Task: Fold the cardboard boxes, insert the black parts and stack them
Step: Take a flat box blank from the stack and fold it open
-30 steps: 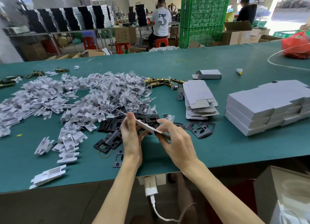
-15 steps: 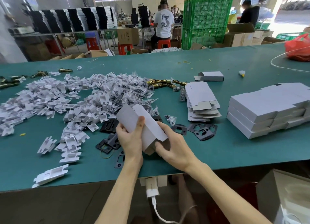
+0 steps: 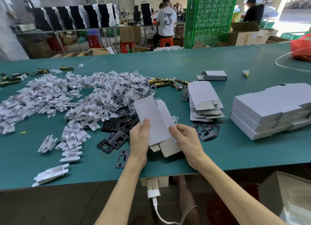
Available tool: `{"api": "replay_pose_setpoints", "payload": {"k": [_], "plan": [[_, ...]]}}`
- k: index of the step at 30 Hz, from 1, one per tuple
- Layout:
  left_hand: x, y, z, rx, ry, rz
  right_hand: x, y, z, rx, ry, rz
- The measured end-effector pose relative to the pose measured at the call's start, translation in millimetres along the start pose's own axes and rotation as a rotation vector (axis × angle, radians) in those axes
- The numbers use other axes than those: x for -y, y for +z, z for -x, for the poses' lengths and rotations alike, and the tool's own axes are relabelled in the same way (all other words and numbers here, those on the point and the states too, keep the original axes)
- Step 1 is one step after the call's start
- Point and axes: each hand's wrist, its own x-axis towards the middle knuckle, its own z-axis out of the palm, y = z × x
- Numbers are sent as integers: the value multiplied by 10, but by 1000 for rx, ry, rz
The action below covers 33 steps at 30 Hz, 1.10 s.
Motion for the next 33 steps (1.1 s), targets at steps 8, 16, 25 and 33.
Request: {"api": "replay_pose_setpoints", "payload": {"k": [8,16,25,33], "plan": [[-24,8,60,136,16,-27,12,42,-25,-43,-101,234],[-86,11,66,177,12,98,39,65,6,40,-78,127],[-36,-30,50,166,62,62,100,47,21,56,-64,36],[-38,-12,60,70,55,5,87,11,23,60,0,-24]]}}
